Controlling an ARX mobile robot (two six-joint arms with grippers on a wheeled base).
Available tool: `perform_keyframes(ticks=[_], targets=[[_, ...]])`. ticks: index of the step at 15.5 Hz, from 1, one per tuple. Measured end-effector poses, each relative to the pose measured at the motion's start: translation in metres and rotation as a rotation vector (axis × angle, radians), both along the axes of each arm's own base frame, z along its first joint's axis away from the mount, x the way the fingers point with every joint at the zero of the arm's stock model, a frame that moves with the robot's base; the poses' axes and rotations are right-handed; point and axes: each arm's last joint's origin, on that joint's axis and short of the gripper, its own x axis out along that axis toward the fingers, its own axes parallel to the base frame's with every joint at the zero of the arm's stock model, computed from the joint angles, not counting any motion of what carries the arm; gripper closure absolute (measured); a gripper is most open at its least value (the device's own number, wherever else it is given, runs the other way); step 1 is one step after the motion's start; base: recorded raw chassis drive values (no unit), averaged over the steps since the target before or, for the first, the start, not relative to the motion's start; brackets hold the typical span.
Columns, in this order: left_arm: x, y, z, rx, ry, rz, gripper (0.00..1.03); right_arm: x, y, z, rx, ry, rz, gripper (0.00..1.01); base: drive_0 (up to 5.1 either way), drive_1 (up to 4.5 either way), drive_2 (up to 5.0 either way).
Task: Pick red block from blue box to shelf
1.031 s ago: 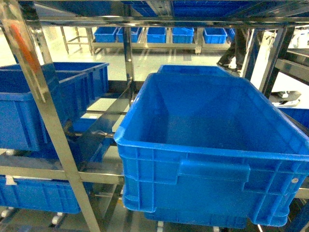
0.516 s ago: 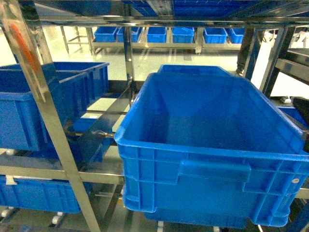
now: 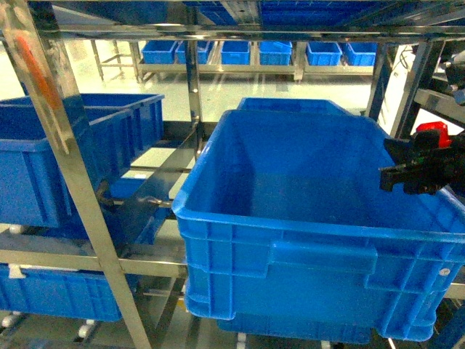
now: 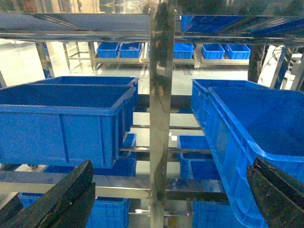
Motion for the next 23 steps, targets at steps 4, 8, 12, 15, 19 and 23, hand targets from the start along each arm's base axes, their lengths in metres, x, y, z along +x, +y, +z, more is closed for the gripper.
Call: perform_keyframes(ticks=[4, 8, 12, 15, 19, 23], targets=[[0.000, 0.000, 0.000, 0.000, 0.000, 0.000, 0.05, 0.023, -0.001, 0.014, 0.037, 0.022, 0.036, 0.75, 0.0, 0.00, 0.0], [0.000, 0.000, 0.000, 0.000, 0.000, 0.000, 0.05, 0.025, 0.007, 0.014, 0.038, 0.035, 0.071, 0.75, 0.0, 0.00, 0.0], [0.000, 0.000, 0.000, 0.000, 0.000, 0.000, 0.05, 0.022, 0.021, 0.008, 0.037, 0.055, 0.111, 0.75, 0.0, 0.00, 0.0], [0.000, 0.000, 0.000, 0.000, 0.000, 0.000, 0.05, 0.016, 0.025, -0.010, 0.031, 0.108, 0.125, 0.75, 0.0, 0.00, 0.0], [0.000, 0.000, 0.000, 0.000, 0.000, 0.000, 0.05, 0.014, 0.029, -0.009, 0.028, 0.073, 0.131, 0.64, 0.0, 0.00, 0.0], [0.000, 0.000, 0.000, 0.000, 0.000, 0.000, 0.05, 0.012, 0.028, -0.010, 0.028, 0.071, 0.126, 0.28, 0.0, 0.00, 0.0]])
